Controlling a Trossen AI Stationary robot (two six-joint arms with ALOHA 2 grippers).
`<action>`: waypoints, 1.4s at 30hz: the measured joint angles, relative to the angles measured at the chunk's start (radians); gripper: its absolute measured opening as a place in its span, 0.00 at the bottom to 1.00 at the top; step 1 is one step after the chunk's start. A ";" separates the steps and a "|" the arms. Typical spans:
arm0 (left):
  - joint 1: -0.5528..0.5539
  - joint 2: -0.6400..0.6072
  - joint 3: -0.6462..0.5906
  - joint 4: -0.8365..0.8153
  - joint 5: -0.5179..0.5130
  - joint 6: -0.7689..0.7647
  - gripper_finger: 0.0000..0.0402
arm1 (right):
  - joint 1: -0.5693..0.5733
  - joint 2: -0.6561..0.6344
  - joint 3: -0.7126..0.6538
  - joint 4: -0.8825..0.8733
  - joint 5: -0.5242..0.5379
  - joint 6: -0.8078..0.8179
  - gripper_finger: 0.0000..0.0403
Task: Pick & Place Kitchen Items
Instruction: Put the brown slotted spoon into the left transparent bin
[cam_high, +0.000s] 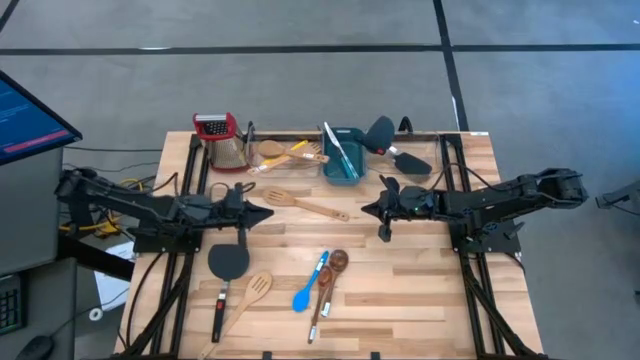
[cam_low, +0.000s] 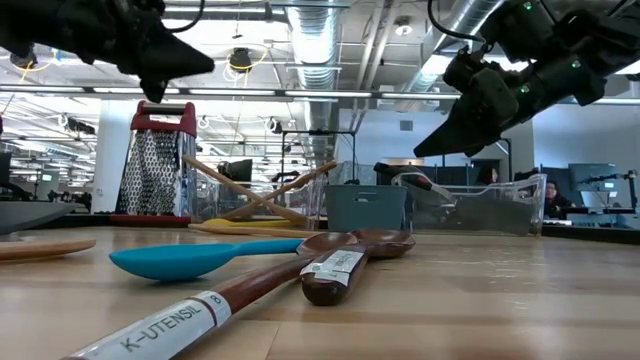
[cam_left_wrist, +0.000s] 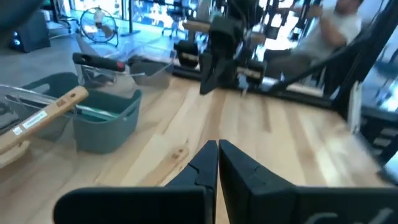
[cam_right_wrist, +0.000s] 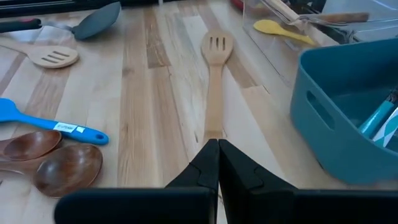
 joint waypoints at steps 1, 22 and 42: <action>0.005 0.025 0.010 0.003 0.000 0.023 0.00 | 0.000 0.000 0.000 0.000 -0.003 0.000 0.00; 0.247 0.394 0.019 -0.005 -0.060 0.016 0.00 | 0.000 0.000 0.000 0.012 -0.053 0.034 0.00; 0.248 0.382 0.020 0.038 0.017 0.016 0.00 | 0.000 0.000 0.001 0.005 -0.051 0.034 0.00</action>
